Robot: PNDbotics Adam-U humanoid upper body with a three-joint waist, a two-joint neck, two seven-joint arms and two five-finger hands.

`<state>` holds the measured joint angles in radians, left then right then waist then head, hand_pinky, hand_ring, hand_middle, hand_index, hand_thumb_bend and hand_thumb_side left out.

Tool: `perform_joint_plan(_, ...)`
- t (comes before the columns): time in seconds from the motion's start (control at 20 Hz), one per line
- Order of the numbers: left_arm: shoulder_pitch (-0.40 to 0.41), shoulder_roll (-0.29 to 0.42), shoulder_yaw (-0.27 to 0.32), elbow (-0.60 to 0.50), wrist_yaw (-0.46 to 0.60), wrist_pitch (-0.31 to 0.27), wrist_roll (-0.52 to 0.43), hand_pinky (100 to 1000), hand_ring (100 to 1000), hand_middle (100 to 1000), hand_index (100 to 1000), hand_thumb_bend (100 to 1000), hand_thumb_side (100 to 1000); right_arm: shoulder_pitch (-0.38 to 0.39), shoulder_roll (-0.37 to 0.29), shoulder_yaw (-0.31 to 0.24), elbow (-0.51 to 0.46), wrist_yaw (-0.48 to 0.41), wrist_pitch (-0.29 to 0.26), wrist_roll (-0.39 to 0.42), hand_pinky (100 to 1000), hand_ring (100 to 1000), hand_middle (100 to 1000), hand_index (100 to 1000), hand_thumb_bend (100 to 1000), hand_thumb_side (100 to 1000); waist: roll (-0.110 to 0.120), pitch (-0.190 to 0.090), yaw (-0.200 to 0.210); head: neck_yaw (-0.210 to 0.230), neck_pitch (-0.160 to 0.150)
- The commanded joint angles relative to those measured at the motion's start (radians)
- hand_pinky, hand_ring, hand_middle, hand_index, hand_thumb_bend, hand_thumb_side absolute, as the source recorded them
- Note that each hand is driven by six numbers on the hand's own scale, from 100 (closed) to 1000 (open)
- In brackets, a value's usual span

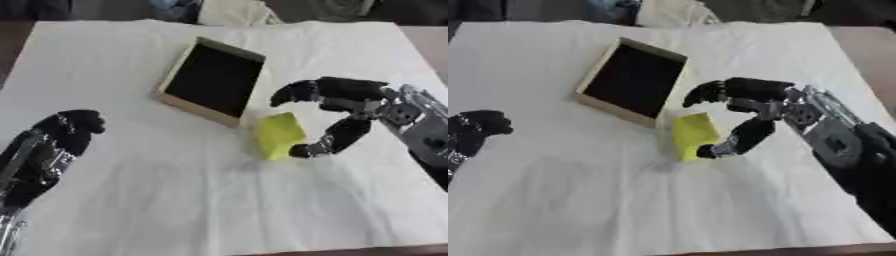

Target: Pick up objects on the table and place them in the box.

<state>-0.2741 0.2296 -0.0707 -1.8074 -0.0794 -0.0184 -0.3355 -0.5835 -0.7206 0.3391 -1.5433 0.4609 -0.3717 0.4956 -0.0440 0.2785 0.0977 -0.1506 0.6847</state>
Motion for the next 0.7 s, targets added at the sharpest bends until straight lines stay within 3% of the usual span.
perform_joint_plan(0.05, -0.015, 0.006, -0.002, -0.015, 0.002, -0.001, -0.004, 888, 739, 685, 799, 455, 718, -0.020, -0.011, -0.011, 0.012, 0.013, -0.005, -0.013, 792, 855, 885, 923, 469, 703, 0.004, -0.014, 0.002, -0.004, -0.001)
perform_joint_plan(0.7, -0.018, 0.005, -0.003, -0.016, 0.003, -0.001, -0.006, 888, 739, 683, 799, 456, 717, -0.022, 0.011, -0.012, 0.074, 0.049, -0.024, -0.045, 783, 840, 868, 907, 459, 696, 0.004, -0.012, 0.007, -0.011, 0.000)
